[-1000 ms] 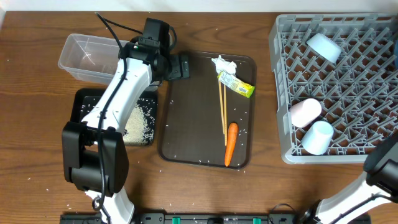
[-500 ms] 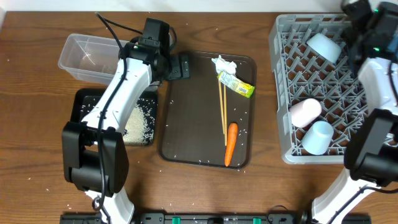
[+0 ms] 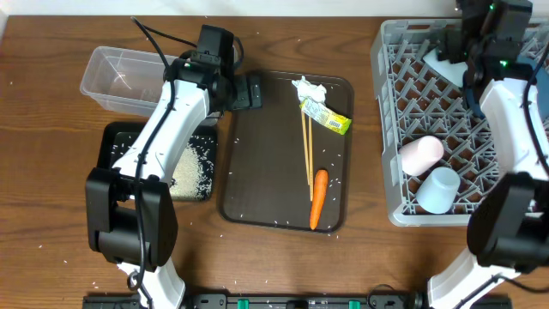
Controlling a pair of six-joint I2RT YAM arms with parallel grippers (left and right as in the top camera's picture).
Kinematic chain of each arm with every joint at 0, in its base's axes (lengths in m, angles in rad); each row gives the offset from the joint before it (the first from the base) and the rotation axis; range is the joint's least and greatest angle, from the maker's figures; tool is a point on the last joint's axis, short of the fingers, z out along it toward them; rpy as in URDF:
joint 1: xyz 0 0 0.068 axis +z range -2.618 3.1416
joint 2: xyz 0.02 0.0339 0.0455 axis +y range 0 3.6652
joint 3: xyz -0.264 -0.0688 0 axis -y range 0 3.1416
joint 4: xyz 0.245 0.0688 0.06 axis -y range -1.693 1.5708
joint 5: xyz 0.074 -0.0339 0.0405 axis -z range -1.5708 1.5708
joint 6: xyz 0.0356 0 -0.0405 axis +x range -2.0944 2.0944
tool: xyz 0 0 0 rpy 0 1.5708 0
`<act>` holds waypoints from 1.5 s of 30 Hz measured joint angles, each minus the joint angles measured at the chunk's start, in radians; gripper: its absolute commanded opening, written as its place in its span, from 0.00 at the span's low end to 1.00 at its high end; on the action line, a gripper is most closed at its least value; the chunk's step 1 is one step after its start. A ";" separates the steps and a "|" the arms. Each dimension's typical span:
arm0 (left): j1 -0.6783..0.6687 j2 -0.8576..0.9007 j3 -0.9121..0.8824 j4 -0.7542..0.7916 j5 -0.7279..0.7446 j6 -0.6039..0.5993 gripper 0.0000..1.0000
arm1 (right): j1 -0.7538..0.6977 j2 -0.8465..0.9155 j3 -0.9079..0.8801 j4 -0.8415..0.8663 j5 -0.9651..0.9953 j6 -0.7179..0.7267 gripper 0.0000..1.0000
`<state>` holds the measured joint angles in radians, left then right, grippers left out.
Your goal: Sort waste into correct bins and load items into the dishwasher rack
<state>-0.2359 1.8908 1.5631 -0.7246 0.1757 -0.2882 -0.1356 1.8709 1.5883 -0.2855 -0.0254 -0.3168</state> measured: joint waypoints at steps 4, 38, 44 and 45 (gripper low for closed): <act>0.000 0.000 0.000 0.000 0.000 0.000 0.98 | 0.039 -0.054 0.000 -0.096 -0.214 0.108 0.99; -0.023 0.002 -0.003 0.119 0.088 -0.025 0.82 | -0.057 -0.272 -0.051 -0.212 -0.614 0.283 0.94; -0.178 0.027 -0.003 0.263 0.069 -0.023 0.81 | -0.101 -0.420 -0.048 -0.243 -0.620 0.289 0.97; -0.215 0.035 -0.003 0.281 0.052 -0.023 0.81 | -0.101 -0.423 -0.048 -0.251 -0.622 0.290 0.98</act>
<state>-0.4511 1.9263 1.5600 -0.4435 0.2279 -0.3115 -0.2363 1.4479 1.5406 -0.5362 -0.6476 -0.0269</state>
